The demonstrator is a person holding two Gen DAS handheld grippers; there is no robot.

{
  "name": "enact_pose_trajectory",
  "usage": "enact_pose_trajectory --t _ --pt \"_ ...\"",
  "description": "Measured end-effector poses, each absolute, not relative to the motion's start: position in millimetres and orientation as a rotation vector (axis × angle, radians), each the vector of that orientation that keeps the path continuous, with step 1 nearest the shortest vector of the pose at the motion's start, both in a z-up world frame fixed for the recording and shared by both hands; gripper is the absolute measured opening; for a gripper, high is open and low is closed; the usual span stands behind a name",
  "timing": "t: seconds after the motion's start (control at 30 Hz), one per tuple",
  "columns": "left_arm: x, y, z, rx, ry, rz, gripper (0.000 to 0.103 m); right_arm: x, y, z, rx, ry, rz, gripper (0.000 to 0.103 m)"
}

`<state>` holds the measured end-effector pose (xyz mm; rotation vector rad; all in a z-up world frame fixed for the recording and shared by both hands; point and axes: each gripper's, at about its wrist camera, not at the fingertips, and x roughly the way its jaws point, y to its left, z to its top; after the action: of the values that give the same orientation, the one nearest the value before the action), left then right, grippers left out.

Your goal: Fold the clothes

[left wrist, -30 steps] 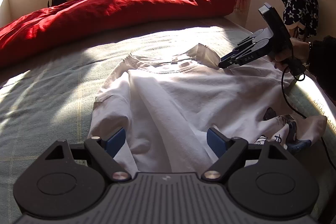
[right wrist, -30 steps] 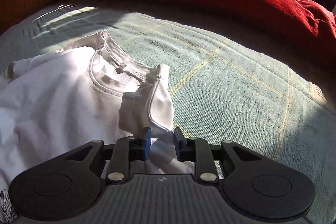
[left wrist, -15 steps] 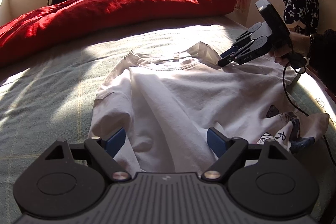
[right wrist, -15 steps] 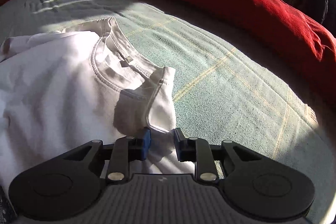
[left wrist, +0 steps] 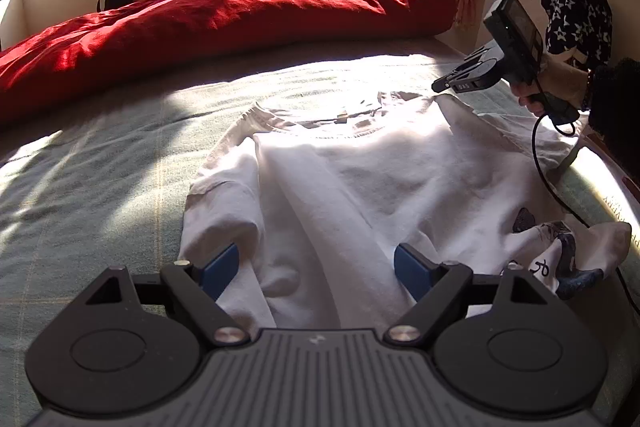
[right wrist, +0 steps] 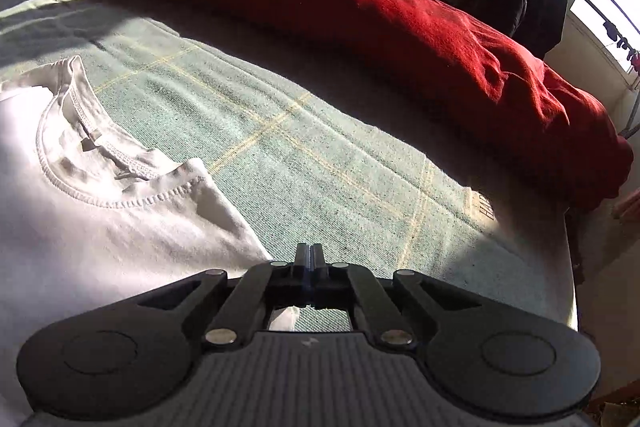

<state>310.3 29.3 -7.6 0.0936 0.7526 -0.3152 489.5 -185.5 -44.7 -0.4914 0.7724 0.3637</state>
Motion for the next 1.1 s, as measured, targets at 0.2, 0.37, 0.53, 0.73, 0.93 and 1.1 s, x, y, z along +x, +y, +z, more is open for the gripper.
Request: enact_pose_trajectory --t 0.2,0.37,0.53,0.73,0.93,1.1 --pt "305 30 -5 0.109 0.746 -0.326 0.085 487 -211 -42 -0.377 0.811 0.409 0.013" --pt "308 30 -7 0.092 0.749 -0.318 0.085 465 -258 -21 -0.352 0.817 0.467 0.045" --pt "309 24 -9 0.103 0.759 -0.324 0.085 450 -298 -35 -0.302 0.873 0.499 0.051" --pt "310 20 -9 0.116 0.765 -0.314 0.085 441 -312 -46 -0.314 0.885 0.421 0.021" --pt "307 20 -6 0.127 0.768 -0.313 0.085 432 -325 -46 -0.322 0.873 0.315 0.003" --pt "303 22 -1 0.123 0.763 -0.312 0.085 426 -344 -44 -0.265 0.885 0.239 0.001"
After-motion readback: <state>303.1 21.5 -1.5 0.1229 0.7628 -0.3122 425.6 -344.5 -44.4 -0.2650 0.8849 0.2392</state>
